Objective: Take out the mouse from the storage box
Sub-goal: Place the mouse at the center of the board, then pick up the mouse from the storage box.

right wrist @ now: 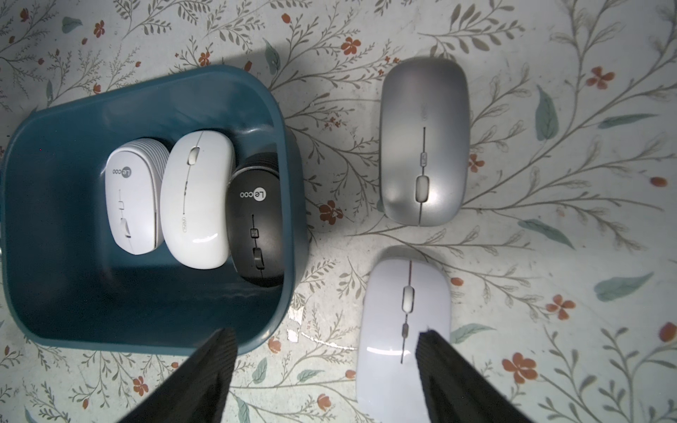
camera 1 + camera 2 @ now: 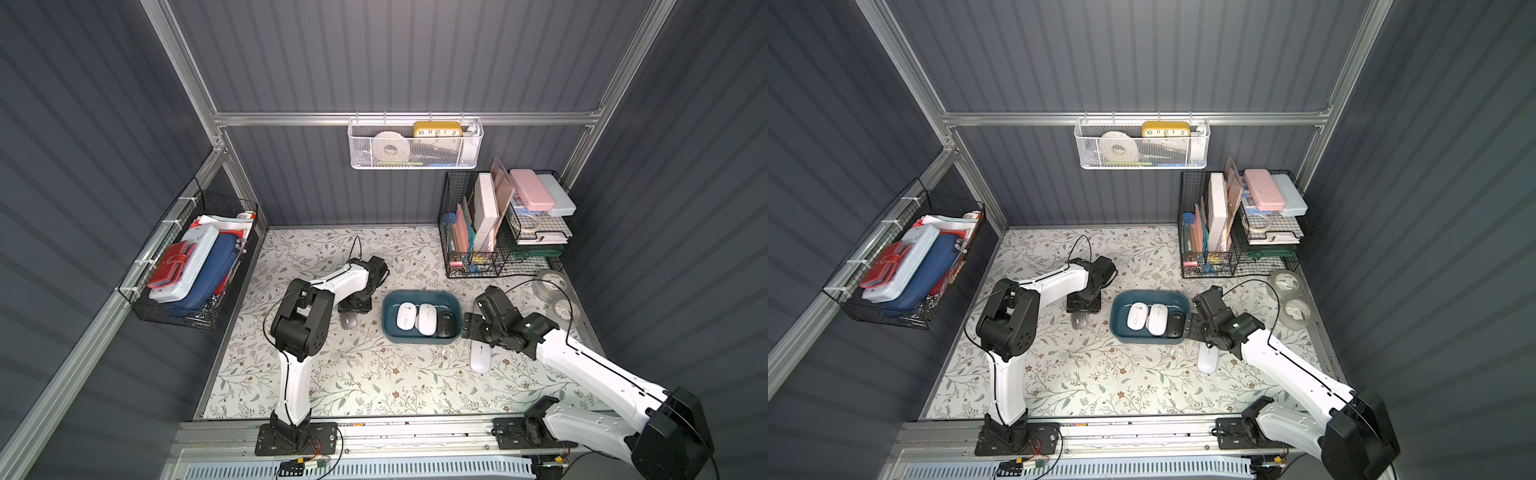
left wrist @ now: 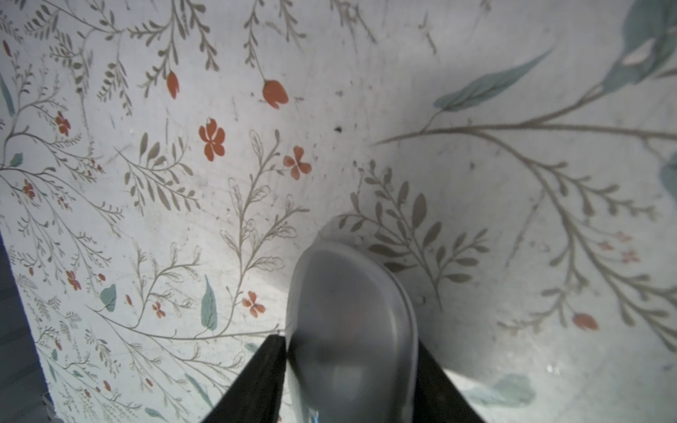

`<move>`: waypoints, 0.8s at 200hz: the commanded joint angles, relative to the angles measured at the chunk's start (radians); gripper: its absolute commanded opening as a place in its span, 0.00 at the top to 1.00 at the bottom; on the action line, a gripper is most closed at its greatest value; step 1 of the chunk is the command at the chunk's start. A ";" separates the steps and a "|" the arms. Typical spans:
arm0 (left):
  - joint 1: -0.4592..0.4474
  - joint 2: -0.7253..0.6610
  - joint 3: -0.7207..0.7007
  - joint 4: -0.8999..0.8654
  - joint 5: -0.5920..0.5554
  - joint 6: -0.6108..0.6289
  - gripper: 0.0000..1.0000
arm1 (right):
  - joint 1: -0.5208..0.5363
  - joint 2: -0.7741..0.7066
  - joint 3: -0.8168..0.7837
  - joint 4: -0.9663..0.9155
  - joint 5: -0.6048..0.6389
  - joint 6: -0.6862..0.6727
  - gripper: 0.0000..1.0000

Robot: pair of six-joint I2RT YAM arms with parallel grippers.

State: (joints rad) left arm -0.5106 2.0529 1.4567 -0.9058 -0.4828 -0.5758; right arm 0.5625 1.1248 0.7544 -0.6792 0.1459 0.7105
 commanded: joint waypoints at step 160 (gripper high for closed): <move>-0.002 -0.990 -0.653 0.416 0.184 -0.009 0.05 | 0.260 0.752 0.738 -0.181 0.115 0.043 0.16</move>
State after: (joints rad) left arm -0.5110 1.1301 0.8585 -0.5549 -0.3237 -0.5858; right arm 0.8177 1.8240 1.4307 -0.8059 0.2440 0.7372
